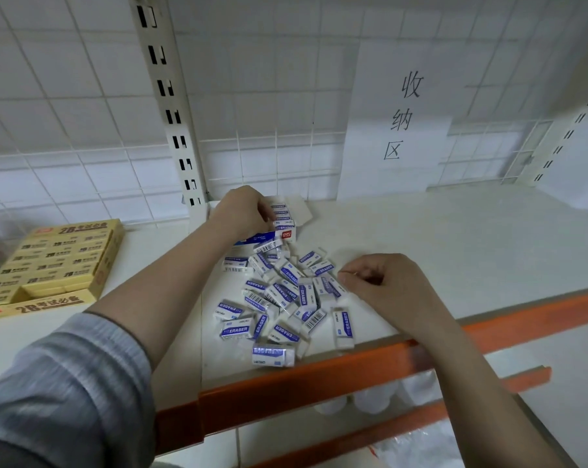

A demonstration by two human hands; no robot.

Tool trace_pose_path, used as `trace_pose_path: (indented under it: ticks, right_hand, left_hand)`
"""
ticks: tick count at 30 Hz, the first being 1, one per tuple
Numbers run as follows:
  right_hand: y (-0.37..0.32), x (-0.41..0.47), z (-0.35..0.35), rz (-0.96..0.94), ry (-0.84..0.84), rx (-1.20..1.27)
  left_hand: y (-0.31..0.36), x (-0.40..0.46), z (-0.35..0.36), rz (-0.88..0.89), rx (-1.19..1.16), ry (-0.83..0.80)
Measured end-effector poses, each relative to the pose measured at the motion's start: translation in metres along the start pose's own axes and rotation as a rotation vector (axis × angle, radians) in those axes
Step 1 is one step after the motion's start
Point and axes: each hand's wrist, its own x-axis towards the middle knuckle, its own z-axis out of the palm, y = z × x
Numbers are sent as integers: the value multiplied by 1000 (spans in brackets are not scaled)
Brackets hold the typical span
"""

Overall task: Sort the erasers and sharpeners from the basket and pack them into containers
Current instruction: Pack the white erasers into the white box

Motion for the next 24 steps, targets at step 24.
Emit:
trace_pose_path:
  ticks: [24]
  right_hand:
    - [-60, 162, 43, -425, -423, -732]
  left_hand:
    - [-45, -19, -46, 10, 429, -77]
